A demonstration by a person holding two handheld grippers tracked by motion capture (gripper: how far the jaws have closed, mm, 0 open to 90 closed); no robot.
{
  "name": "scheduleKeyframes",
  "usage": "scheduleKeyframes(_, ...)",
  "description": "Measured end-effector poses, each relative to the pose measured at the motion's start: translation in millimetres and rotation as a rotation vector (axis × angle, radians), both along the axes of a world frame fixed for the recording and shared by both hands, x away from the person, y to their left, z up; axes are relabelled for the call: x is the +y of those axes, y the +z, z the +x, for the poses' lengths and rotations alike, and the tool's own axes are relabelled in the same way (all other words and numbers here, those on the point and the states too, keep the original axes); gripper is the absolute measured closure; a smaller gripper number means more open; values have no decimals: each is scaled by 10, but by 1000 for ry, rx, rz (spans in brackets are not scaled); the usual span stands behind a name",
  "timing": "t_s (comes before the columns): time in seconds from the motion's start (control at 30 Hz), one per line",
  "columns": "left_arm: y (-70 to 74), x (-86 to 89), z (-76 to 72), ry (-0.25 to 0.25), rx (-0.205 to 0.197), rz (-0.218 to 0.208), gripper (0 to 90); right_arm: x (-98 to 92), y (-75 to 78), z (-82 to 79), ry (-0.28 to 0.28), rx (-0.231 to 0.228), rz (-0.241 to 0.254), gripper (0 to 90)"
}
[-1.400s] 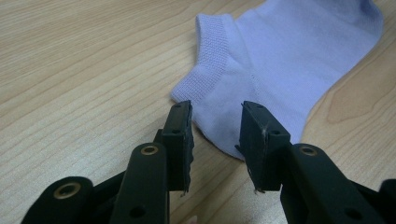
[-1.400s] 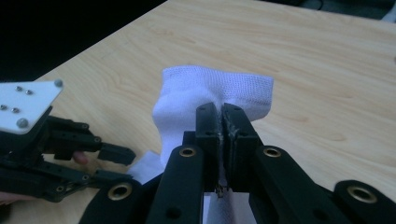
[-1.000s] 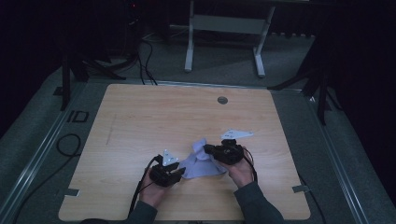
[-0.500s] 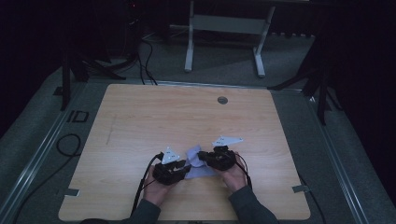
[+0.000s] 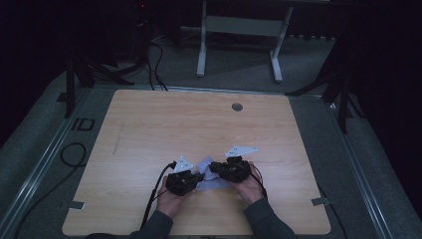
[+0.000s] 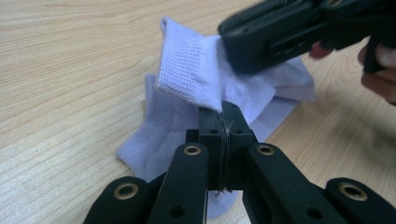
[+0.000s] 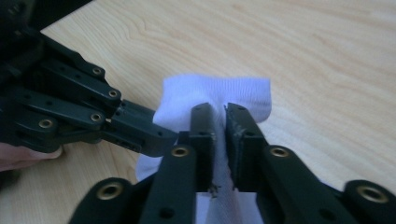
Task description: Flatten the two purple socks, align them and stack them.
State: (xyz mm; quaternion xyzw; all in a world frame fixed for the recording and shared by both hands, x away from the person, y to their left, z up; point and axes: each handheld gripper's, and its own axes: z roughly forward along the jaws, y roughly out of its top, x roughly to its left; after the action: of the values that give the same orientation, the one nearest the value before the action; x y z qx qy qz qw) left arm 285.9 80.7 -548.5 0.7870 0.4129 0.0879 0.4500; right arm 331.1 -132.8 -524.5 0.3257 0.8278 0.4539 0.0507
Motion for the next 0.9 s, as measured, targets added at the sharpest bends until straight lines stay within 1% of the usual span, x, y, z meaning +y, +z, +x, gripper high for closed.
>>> scheduleKeyframes(0.07,1,1,-1,3,-1,3,891,-40,55,1,5,-7,21,756)
scheduleKeyframes(0.17,3,12,-2,13,-1,17,891,-141,184,-4,-8,-41,40,732)
scheduleKeyframes(0.27,10,20,-9,15,-2,23,891,-271,260,8,-49,-63,15,729)
scheduleKeyframes(0.33,12,28,-8,15,-2,26,891,-386,264,28,-85,-60,-19,731)
scheduleKeyframes(0.37,12,29,-9,16,-1,25,891,-455,240,44,-110,-55,-52,731)
scheduleKeyframes(0.4,12,31,-9,17,0,25,891,-492,217,53,-124,-44,-69,731)
scheduleKeyframes(0.47,11,36,-11,20,2,27,891,-589,118,84,-152,-1,-106,730)
scheduleKeyframes(0.57,3,42,-13,23,7,29,890,-649,-46,118,-170,58,-154,720)
scheduleKeyframes(0.63,-3,45,-15,23,11,33,890,-652,-141,137,-164,95,-173,721)
scheduleKeyframes(0.67,-6,45,-17,24,14,33,890,-646,-168,143,-164,101,-185,735)
scheduleKeyframes(0.7,-7,44,-20,26,15,31,890,-633,-200,150,-166,109,-205,784)
scheduleKeyframes(0.73,-6,47,-23,26,17,30,890,-624,-211,153,-169,106,-218,834)
scheduleKeyframes(0.77,-6,50,-23,25,18,30,890,-613,-206,151,-171,103,-221,881)
scheduleKeyframes(0.8,-6,50,-23,25,18,30,890,-613,-206,151,-171,103,-221,881)
scheduleKeyframes(0.83,-7,64,-22,26,21,32,890,-601,-175,144,-168,85,-228,891)
scheduleKeyframes(0.9,-7,79,-21,26,25,36,890,-597,-135,133,-172,69,-221,892)
